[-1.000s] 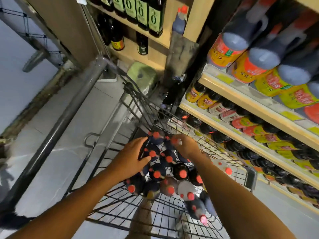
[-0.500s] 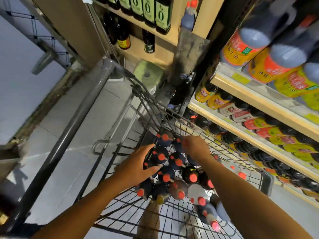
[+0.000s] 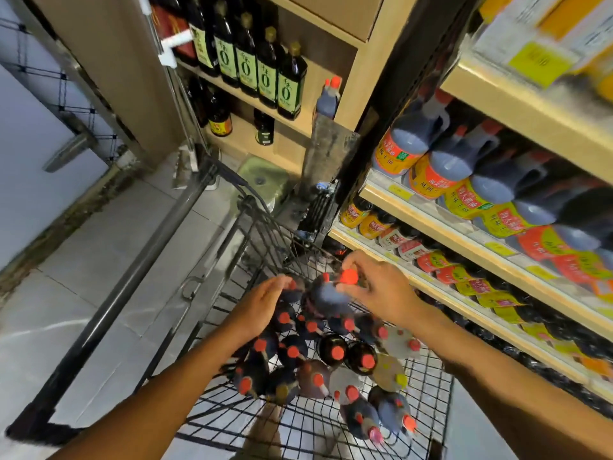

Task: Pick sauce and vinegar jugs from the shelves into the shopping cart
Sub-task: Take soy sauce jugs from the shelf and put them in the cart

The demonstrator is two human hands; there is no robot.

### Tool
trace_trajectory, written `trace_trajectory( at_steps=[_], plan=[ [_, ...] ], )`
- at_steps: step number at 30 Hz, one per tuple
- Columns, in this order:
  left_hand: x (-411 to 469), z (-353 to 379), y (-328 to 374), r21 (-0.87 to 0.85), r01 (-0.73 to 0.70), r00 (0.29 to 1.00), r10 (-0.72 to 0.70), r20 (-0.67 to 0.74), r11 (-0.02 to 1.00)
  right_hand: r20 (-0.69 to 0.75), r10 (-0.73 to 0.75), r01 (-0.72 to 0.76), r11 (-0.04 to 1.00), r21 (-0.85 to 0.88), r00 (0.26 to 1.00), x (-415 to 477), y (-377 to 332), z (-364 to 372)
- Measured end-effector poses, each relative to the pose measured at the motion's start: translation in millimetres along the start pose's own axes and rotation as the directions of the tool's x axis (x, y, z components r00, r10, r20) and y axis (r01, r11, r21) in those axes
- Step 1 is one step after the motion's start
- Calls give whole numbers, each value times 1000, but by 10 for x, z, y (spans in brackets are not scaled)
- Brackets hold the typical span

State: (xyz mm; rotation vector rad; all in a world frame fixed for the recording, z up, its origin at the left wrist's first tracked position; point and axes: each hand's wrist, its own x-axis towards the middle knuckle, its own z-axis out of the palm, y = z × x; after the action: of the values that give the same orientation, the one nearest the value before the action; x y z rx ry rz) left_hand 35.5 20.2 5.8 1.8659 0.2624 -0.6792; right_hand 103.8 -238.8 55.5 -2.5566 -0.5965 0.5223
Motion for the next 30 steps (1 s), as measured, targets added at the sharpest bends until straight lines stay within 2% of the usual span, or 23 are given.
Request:
trace_trajectory(
  at_steps=[4, 7, 11, 14, 17, 21, 23, 26, 30],
  plan=[
    [-42, 33, 274, -352, 76, 997, -66, 40, 933, -16, -102, 103, 972, 212, 995, -68, -307, -575],
    [-158, 90, 473, -421, 95, 989, -37, 145, 902, -28, -95, 98, 902, 420, 995, -102, -575, -946],
    [-232, 351, 752, -669, 138, 987, -49, 150, 730, -28, -63, 68, 826, 559, 998, -101, -789, -1210],
    [-341, 445, 821, -686, 146, 987, -60, 147, 713, -18, -11, 20, 801, 598, 1000, -118, -796, -1269],
    [-452, 436, 796, -642, 150, 987, -78, 140, 752, -24, 0, 14, 823, 567, 1000, -125, -754, -1242],
    [-495, 491, 765, -655, 132, 990, -63, 128, 744, -3, 59, -48, 847, 529, 998, -107, -688, -1178],
    [-519, 500, 739, -670, 108, 994, -66, 87, 735, 14, 77, -73, 858, 508, 997, -97, -672, -1133],
    [-544, 462, 582, -667, 71, 996, -86, 10, 742, 49, 129, -134, 808, 574, 990, -81, -609, -1031],
    [-588, 296, 360, -698, 30, 984, -146, -107, 716, 120, 203, -235, 798, 555, 972, -107, -360, -683]
  ],
)
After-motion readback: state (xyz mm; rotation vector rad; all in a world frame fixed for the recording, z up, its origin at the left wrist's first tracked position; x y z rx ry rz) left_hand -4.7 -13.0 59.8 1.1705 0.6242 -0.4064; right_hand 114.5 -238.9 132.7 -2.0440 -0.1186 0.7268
